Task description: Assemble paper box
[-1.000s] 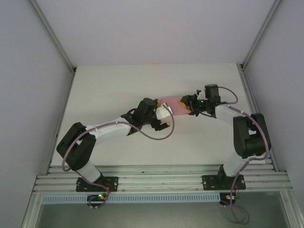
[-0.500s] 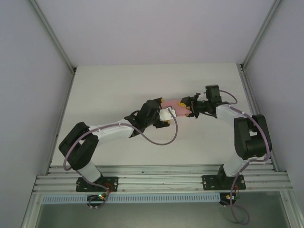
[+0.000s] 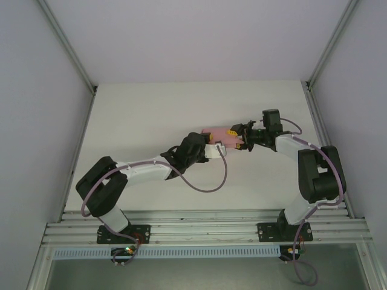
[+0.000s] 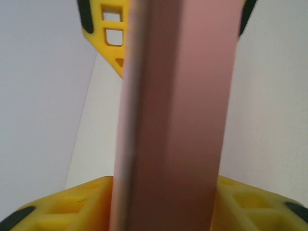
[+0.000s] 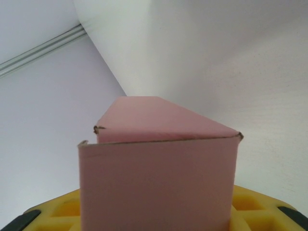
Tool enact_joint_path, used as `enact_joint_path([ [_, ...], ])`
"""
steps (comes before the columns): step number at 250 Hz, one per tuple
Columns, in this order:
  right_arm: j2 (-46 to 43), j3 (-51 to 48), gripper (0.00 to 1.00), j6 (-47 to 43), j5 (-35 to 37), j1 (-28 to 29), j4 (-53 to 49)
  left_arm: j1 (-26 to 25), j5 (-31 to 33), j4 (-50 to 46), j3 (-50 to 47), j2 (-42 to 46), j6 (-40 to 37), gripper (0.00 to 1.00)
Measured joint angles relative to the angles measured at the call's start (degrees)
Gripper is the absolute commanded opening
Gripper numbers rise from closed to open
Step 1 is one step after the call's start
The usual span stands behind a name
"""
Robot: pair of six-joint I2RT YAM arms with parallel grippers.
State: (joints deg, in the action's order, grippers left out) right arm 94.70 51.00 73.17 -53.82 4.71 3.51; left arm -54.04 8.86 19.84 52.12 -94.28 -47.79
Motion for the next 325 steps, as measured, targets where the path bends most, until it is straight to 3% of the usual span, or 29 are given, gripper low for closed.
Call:
enact_joint_path([
  [55,-1.97,-0.9,0.54,0.31,-1.97,0.35,-0.11,-0.11,-0.72,0.09,-0.7,1.22,-0.85,0.37],
  [74,-2.99,-0.92,0.71,-0.02,-2.91,0.76,-0.04,-0.11,-0.79,0.2,-1.14,2.1,-0.74,0.37],
  [106,-4.26,-1.03,0.82,-0.31,-3.63,0.92,-0.15,-0.09,-1.09,-0.26,-1.62,3.45,-0.63,0.35],
  [118,-4.72,-1.09,1.0,-1.14,-3.56,0.9,-0.33,-0.09,-1.16,-0.81,-1.62,3.89,-0.46,0.34],
  [164,-11.63,-1.25,1.0,-8.0,2.99,-1.22,-5.38,0.66,-3.1,-8.66,-1.33,6.64,2.25,0.35],
  [219,-25.49,-1.25,1.0,-24.02,17.53,-3.5,-9.22,6.19,-12.17,-27.23,4.0,9.99,7.82,0.36],
  [266,-28.17,-0.81,1.0,-39.23,18.34,-2.86,-13.33,11.02,-19.96,-44.72,11.32,10.34,10.12,0.35],
  [325,-31.87,-0.74,1.0,-54.27,19.67,2.84,-17.22,11.72,-24.35,-57.68,15.87,6.4,10.56,0.36],
])
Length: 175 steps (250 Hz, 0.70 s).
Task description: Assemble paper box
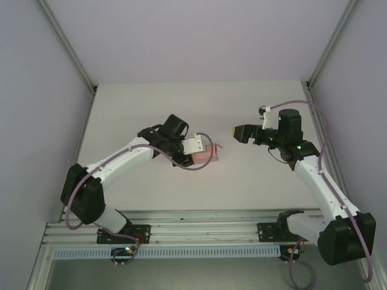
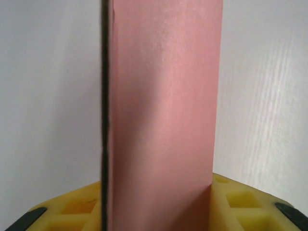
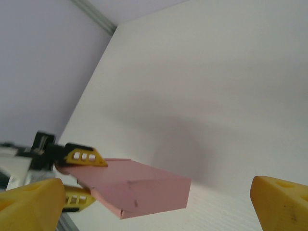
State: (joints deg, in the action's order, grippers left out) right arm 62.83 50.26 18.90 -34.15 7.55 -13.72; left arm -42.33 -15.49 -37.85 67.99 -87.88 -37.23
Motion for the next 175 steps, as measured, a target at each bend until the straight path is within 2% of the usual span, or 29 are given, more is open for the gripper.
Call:
enact_joint_path([
  [65,3.82,0.35,0.98,-9.18,5.44,8.11,-5.49,0.02,-0.76,-5.73,4.52,-7.17,0.48,0.36],
  [114,5.11,-0.44,0.89,-11.69,5.7,10.01,-5.49,0.26,-0.76,-7.52,7.21,-11.52,1.11,0.37],
  [175,8.68,-0.57,0.77,-13.25,5.7,12.28,-4.07,1.29,-2.19,-8.33,8.26,-12.52,1.29,0.4],
])
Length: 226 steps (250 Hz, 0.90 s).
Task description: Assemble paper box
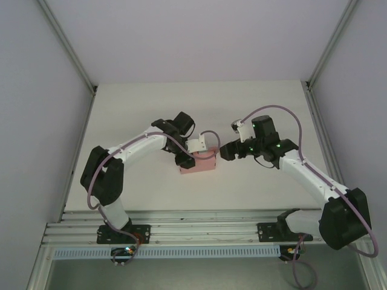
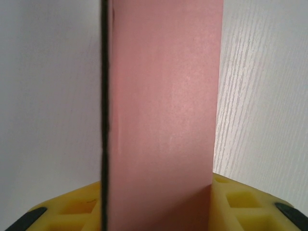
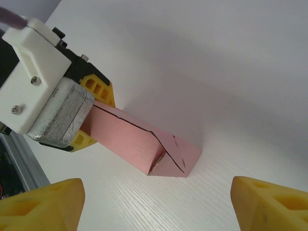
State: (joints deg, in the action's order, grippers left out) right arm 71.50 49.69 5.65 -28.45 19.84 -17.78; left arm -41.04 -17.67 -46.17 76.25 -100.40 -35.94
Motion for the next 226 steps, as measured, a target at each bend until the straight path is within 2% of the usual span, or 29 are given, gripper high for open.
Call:
enact_joint_path([
  [35,3.3,0.0,0.68,0.79,0.02,0.48,1.92,0.0,-0.44,-0.15,0.7,-0.66,0.02,0.4],
  [79,8.24,0.33,0.49,2.16,0.0,0.85,2.99,0.13,-0.79,-0.13,1.01,-0.92,0.2,0.4],
  [97,9.84,0.87,0.45,2.21,0.0,1.2,3.06,0.26,-1.01,-0.13,1.01,-0.92,0.24,0.4],
  [185,10.29,1.07,0.45,2.21,0.7,2.91,4.52,0.31,-1.29,-0.11,1.01,-1.03,0.42,0.4],
  [226,10.29,2.19,0.35,1.81,2.47,2.97,4.55,0.31,-1.66,-0.13,1.01,-1.03,0.42,0.4],
])
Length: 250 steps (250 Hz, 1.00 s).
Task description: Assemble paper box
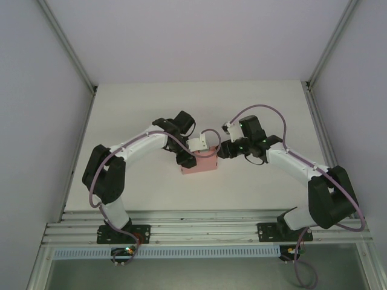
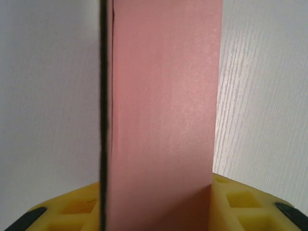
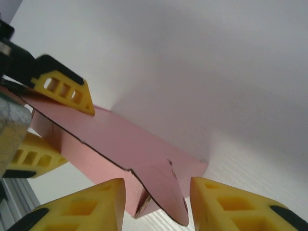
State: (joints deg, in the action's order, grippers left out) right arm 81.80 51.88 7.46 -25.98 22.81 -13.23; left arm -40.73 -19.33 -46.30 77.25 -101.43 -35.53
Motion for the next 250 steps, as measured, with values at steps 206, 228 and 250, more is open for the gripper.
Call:
enact_joint_path([
  [206,-0.11,1.99,0.04,11.23,4.33,3.41,-0.2,0.66,-0.02,0.0,0.0,-0.02,1.49,0.4],
  [228,-0.11,1.99,0.03,14.08,5.68,4.13,-0.09,0.68,0.0,-0.02,0.0,-0.02,1.53,0.4],
  [250,-0.11,1.99,0.03,15.34,7.32,4.85,0.26,0.72,0.02,-0.02,0.0,-0.02,1.77,0.4],
])
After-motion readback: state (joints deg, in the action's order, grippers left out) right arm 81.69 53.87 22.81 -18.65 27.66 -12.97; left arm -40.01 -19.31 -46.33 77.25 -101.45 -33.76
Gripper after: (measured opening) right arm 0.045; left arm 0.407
